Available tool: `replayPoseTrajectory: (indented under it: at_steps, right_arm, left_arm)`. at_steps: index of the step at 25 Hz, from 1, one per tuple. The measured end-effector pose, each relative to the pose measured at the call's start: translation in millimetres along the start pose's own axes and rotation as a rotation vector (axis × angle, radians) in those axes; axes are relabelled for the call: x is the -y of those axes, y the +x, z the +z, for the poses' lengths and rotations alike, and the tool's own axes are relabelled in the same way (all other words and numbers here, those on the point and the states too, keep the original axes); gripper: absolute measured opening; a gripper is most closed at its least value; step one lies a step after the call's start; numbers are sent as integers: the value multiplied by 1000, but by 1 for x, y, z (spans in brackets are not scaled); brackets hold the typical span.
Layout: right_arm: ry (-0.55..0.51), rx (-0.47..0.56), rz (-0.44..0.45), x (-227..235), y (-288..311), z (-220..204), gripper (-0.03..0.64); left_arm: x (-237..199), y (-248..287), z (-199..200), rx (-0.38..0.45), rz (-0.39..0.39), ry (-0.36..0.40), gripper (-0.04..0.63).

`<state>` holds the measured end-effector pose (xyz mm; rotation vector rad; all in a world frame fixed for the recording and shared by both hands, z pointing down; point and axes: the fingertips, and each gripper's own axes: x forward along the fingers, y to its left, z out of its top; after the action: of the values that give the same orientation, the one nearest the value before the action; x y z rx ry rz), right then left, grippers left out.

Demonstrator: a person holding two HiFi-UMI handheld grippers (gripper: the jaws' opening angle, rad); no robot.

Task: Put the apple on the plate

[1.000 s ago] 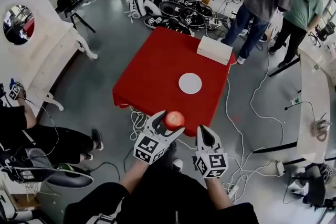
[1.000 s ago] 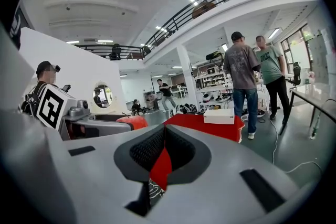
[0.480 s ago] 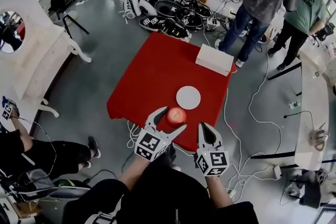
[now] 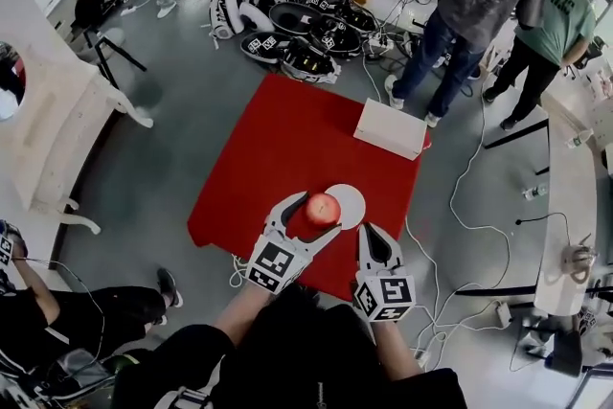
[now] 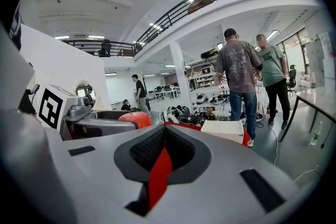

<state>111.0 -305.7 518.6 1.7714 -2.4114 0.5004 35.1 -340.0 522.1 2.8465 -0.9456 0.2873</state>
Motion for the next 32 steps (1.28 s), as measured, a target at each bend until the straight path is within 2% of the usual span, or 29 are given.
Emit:
replayPoseTrajectory:
  at_steps: [7, 14, 22, 29, 32]
  right_arm:
    - [18, -30, -41, 24, 23, -3, 11]
    - [42, -70, -42, 48, 35, -12, 11]
    - [60, -126, -42, 68, 33, -33, 11]
    - [84, -175, -34, 82, 44, -58, 12]
    - [97, -204, -30, 86, 45, -71, 11]
  left_arm:
    - [-20, 36, -4, -11, -36, 2, 377]
    - [-24, 71, -17, -28, -42, -20, 377]
    - [-16, 114, -62, -28, -39, -6, 376]
    - [-13, 147, -115, -73, -62, 19, 376]
    - [-13, 162, -149, -132, -58, 22, 376]
